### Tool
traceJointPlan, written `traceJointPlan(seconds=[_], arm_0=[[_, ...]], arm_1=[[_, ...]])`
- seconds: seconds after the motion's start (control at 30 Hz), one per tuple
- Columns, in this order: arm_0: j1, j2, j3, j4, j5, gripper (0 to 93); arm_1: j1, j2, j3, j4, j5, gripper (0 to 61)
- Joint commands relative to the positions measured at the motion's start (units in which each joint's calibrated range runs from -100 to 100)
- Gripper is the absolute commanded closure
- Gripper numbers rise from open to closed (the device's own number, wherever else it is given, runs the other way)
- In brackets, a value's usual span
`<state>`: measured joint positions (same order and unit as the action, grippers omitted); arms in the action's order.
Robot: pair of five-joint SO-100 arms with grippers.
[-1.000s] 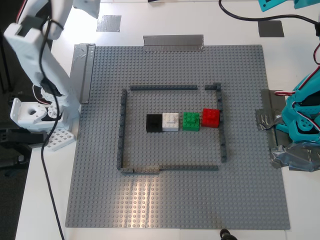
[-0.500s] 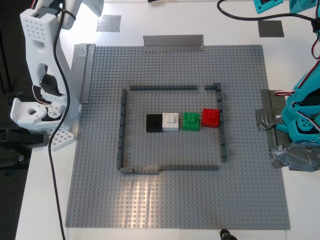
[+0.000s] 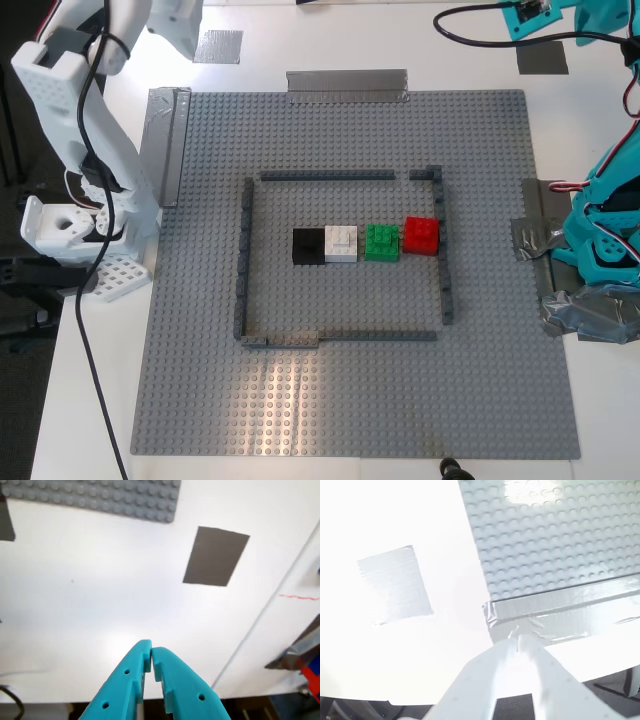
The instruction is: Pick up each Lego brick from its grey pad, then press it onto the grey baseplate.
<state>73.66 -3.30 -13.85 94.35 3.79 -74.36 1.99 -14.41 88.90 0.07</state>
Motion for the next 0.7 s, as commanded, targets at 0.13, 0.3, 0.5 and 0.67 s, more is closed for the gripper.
traceJointPlan(seconds=[0.13,0.3,0.5,0.67], arm_0=[[1.60,-0.39,2.25,-0.21,-0.25,92.7],[1.60,-1.00,2.16,-0.21,-0.25,92.7],[1.31,-1.00,2.16,-0.04,-0.88,92.7],[1.46,-1.00,1.80,0.04,-2.01,92.7]], arm_1=[[-0.97,1.96,-13.45,5.65,0.78,61.3],[-1.99,2.39,-13.17,5.81,0.49,61.3],[-2.50,3.16,-13.17,5.81,0.73,61.3],[-3.37,3.85,-13.17,5.73,0.59,61.3]])
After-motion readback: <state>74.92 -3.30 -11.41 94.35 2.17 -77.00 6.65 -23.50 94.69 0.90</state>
